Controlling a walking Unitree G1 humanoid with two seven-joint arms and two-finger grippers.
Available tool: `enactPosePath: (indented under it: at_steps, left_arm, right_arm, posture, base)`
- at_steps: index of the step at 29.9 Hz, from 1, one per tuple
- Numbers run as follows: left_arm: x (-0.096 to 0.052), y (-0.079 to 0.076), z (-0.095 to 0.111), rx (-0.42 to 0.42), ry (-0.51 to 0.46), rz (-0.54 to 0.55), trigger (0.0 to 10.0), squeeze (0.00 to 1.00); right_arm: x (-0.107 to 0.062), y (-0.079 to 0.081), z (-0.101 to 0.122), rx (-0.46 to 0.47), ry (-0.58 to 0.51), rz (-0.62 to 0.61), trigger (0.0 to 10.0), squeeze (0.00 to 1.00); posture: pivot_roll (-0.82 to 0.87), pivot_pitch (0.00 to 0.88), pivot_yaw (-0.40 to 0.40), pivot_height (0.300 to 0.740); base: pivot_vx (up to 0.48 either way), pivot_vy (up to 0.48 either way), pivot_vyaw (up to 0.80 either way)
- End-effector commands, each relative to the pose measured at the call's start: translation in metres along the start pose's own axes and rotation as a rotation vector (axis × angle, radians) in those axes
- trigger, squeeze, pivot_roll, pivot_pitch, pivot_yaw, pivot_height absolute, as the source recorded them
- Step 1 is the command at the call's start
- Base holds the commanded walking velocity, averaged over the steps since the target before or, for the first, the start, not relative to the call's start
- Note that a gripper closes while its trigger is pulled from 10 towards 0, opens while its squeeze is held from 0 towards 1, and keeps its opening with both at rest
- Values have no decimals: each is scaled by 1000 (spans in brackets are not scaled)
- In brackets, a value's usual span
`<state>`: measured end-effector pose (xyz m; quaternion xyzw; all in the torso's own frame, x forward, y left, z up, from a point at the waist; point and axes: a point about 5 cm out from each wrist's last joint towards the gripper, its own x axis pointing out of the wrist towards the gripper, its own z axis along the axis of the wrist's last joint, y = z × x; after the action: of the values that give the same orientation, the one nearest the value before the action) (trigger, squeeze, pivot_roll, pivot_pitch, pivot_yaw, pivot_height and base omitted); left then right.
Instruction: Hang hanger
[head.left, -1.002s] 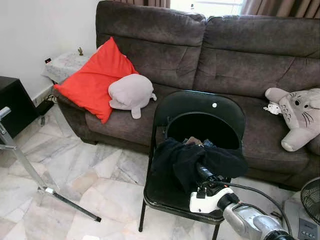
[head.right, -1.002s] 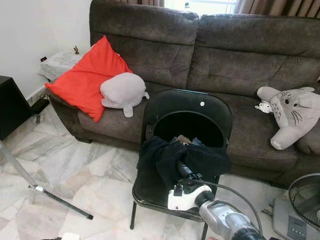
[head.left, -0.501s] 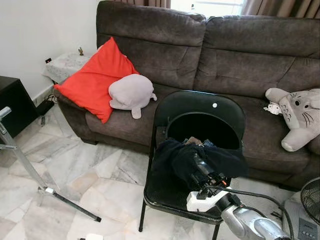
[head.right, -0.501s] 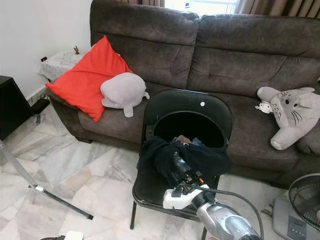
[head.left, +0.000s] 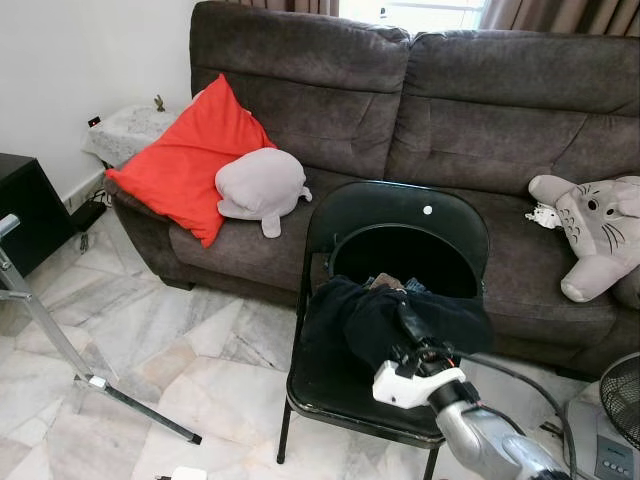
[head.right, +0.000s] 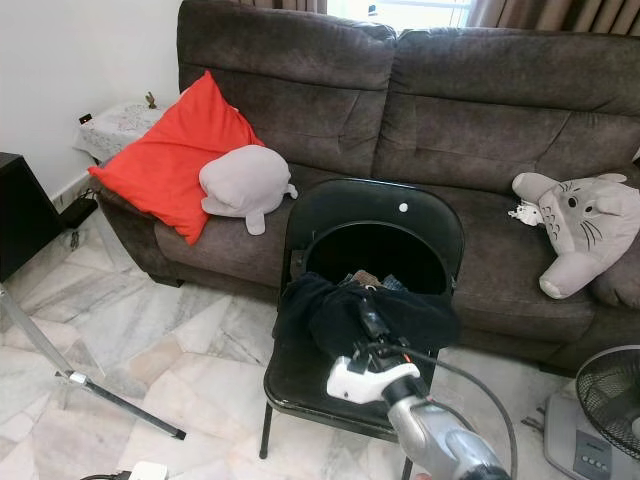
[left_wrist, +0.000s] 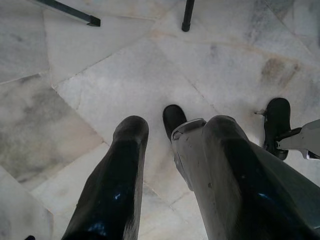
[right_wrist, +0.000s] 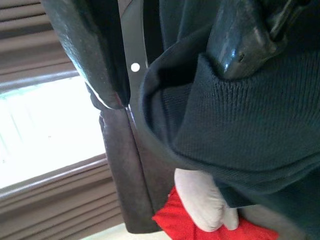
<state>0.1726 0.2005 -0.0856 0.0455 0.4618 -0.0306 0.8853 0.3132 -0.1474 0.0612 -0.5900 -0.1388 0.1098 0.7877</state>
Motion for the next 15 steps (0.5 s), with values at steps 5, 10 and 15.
enactPosePath:
  at_steps: [5, 10, 15]
  left_arm:
    - [0, 1, -2, 4, 15, 6, 10000, 0]
    - [0, 1, -2, 5, 17, 9, 10000, 0]
    - [0, 1, -2, 6, 18, 10, 10000, 0]
  right_arm:
    - [13, -7, -1, 83, 65, -36, 10000, 0]
    - [24, -19, 11, 228, 14, -82, 10000, 0]
    - [26, -24, 28, 226, -119, -88, 10000, 0]
  posture:
    - [47, 36, 21, 740]
    - [47, 36, 21, 740]
    - [50, 37, 20, 740]
  base:
    - [0, 0, 0]
    - [0, 0, 0]
    - [0, 0, 0]
